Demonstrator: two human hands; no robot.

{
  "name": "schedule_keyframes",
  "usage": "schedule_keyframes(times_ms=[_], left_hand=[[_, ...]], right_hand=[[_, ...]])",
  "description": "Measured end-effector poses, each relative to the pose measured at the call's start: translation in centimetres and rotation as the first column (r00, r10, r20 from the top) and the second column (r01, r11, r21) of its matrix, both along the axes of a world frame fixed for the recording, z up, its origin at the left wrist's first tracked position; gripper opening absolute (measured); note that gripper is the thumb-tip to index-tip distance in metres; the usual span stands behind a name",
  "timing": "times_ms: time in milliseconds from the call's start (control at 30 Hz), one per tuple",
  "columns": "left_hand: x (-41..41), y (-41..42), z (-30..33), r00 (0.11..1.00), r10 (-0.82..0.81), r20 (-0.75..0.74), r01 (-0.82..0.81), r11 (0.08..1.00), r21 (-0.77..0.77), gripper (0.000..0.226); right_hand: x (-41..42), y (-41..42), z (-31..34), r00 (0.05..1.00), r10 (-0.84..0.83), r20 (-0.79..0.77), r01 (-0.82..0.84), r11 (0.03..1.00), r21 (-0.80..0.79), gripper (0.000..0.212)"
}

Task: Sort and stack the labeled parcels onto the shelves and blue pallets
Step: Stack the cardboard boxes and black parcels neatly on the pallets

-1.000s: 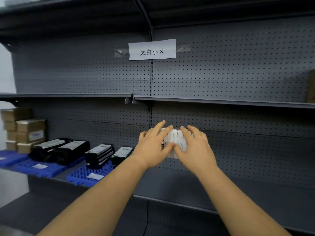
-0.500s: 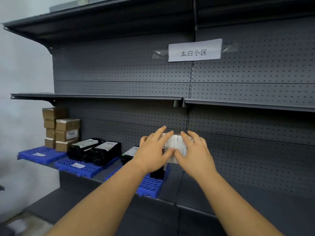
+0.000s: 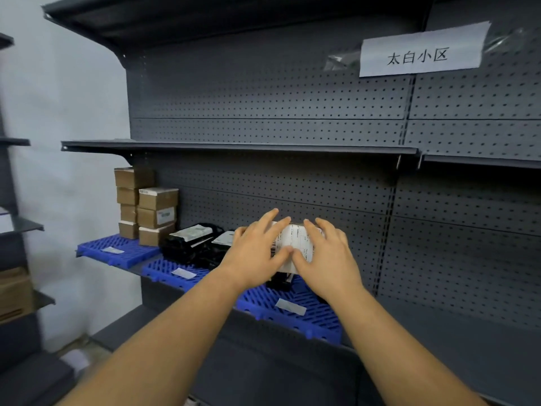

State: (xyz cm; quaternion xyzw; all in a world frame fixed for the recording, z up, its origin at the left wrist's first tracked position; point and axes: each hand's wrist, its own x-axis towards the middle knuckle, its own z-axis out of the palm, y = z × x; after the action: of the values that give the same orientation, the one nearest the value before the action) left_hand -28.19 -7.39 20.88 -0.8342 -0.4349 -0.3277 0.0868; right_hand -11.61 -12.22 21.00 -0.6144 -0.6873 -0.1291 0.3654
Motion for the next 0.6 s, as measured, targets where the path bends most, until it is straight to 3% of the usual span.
schedule_keyframes(times_ms=[600], left_hand=[[-8.1,10.0,-1.0,0.998,0.055,-0.009,-0.055,0.998,0.012,0.059]], right_hand=[[-7.7,10.8,-1.0,0.999,0.043,-0.014,-0.043,0.999,0.006,0.064]])
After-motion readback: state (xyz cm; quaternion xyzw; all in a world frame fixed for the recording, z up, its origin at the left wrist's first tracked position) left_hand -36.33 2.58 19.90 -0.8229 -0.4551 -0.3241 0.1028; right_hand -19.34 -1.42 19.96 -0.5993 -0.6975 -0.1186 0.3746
